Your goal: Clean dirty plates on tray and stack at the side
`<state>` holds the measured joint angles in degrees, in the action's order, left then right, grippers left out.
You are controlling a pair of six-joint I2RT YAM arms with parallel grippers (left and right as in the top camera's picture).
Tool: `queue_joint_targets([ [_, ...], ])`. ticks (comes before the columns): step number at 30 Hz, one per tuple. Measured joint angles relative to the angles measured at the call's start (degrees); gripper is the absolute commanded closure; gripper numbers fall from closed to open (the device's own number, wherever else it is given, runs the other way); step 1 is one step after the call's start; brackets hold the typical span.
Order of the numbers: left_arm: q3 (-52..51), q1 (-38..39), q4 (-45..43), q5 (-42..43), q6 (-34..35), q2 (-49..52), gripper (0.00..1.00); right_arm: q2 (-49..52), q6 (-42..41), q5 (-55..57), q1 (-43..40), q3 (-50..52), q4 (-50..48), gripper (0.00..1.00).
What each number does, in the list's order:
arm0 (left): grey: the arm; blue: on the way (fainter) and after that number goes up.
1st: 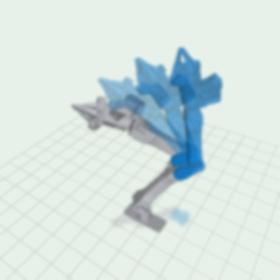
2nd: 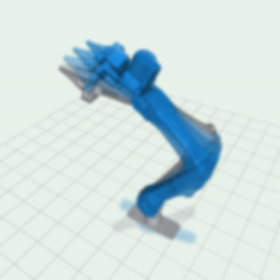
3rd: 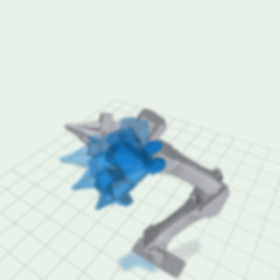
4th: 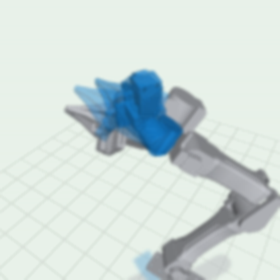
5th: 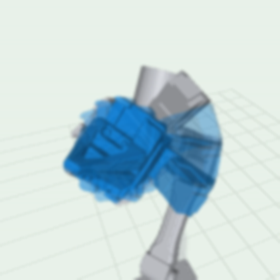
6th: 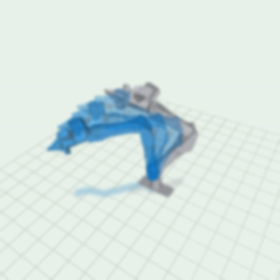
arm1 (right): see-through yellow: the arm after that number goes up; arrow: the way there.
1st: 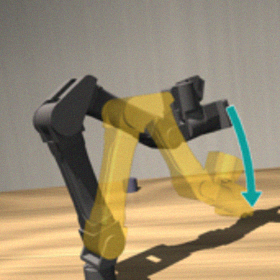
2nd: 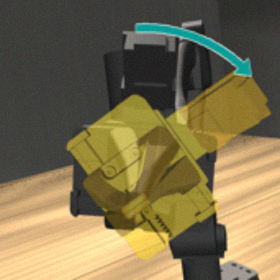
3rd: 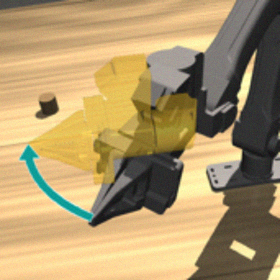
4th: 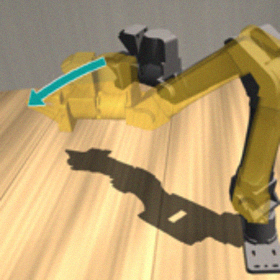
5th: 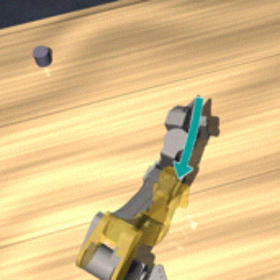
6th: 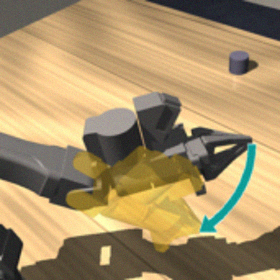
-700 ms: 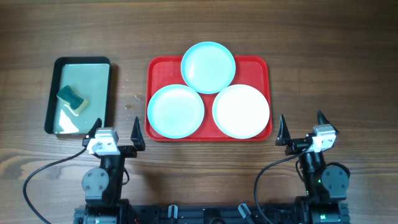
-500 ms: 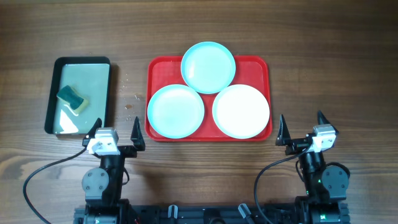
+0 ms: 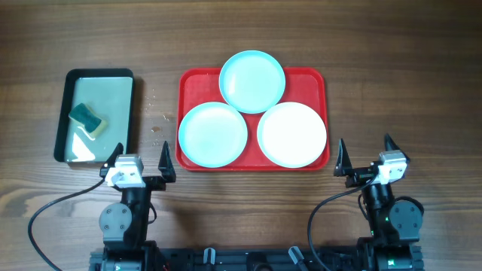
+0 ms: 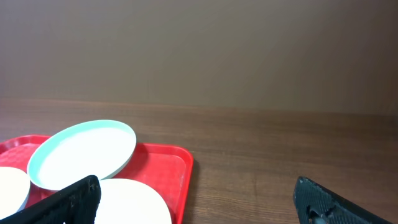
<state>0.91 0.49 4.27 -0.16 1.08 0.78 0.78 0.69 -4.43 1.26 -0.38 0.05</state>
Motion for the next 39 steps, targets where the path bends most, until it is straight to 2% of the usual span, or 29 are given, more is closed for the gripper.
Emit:
queue_joint_targets([
  [22, -0.1, 0.0, -0.6, 0.0, 0.0, 0.0, 0.0, 0.0, 0.0, 0.0, 0.0, 0.0, 0.0, 0.0],
  [24, -0.1, 0.0, -2.4, 3.1, 2.4, 0.0, 0.0, 0.0, 0.0, 0.0, 0.0, 0.0, 0.0, 0.0],
  [27, -0.3, 0.0, -5.1, 16.9, 11.1, 0.0, 0.0, 0.0, 0.0, 0.0, 0.0, 0.0, 0.0, 0.0],
  [29, -0.5, 0.0, -10.3, 26.8, 17.7, 0.0, 0.0, 0.0, 0.0, 0.0, 0.0, 0.0, 0.0, 0.0],
  [31, -0.6, 0.1, -19.3, 33.2, 22.4, 0.1, 0.0, 0.0, 0.0, 0.0, 0.0, 0.0, 0.0, 0.0],
  [33, -0.3, 0.2, -33.9, 35.6, 25.3, 0.0, 0.0, 0.0, -0.2, 0.0, 0.0, 0.0, 0.0, 0.0],
  [35, 0.5, 0.2, -38.7, 34.3, 26.6, -0.2, 0.0, 0.0, -0.2, 0.0, 0.0, 0.0, 0.0, 0.0],
  [37, 2.7, 0.2, -36.8, 31.3, 27.1, 0.2, 0.0, 0.0, -0.2, 0.0, 0.0, 0.0, 0.0, 0.0],
  [39, 9.5, 0.2, -26.9, 27.0, 25.8, 3.1, 0.0, 0.0, -0.2, 0.0, 0.0, 0.0, 0.0, 0.0],
])
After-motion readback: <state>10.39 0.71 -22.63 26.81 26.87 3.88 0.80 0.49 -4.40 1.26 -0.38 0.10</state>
